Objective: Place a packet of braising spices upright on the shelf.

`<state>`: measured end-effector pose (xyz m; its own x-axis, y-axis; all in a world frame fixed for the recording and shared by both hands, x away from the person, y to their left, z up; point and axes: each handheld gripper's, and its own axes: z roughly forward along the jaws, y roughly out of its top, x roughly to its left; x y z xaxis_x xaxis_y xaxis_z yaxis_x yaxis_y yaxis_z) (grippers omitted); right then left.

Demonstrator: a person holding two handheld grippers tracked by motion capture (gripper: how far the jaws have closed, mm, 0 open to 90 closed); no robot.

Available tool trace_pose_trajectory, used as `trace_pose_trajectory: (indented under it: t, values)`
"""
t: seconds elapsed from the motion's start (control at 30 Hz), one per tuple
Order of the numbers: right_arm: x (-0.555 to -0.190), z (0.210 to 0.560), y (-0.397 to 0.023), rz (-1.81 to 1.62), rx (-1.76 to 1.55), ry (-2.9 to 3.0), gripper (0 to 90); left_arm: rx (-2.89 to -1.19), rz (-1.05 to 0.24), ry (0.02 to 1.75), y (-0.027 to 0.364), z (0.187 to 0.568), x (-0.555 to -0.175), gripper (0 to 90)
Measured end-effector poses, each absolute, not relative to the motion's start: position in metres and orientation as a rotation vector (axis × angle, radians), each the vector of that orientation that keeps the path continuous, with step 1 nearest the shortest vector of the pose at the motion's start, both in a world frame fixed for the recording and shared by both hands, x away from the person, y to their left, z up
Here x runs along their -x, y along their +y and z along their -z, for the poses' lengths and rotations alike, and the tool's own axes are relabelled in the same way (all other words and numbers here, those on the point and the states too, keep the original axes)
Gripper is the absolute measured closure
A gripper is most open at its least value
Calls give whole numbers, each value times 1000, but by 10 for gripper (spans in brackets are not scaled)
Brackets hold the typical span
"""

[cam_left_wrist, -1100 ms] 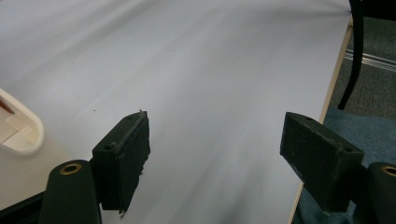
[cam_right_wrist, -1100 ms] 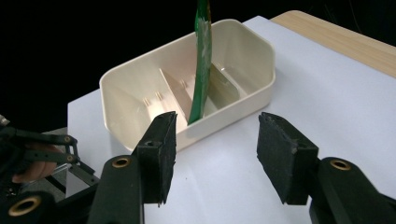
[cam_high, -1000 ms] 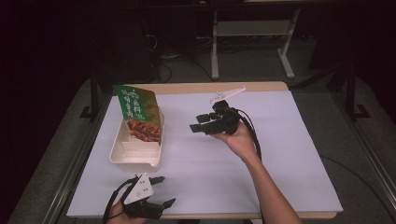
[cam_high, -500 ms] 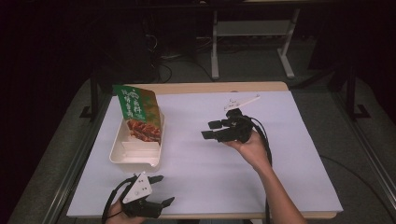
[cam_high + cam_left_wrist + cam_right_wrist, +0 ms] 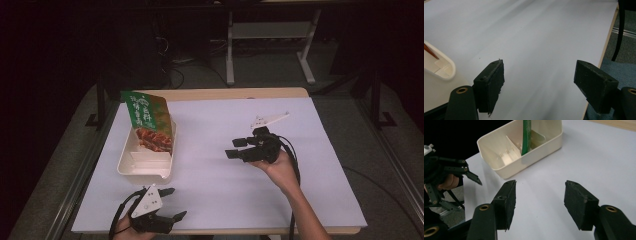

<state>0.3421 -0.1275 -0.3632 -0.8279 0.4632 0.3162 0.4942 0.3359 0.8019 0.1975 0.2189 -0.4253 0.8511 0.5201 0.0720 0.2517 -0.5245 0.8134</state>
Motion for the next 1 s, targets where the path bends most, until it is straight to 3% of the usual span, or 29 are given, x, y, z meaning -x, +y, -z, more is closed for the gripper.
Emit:
trace_pose_trajectory:
  t: [1.0]
  values:
    - [-304, 399, -185, 1547, 1014, -2496, 396, -2137, -388, 577, 220, 424, -199, 238]
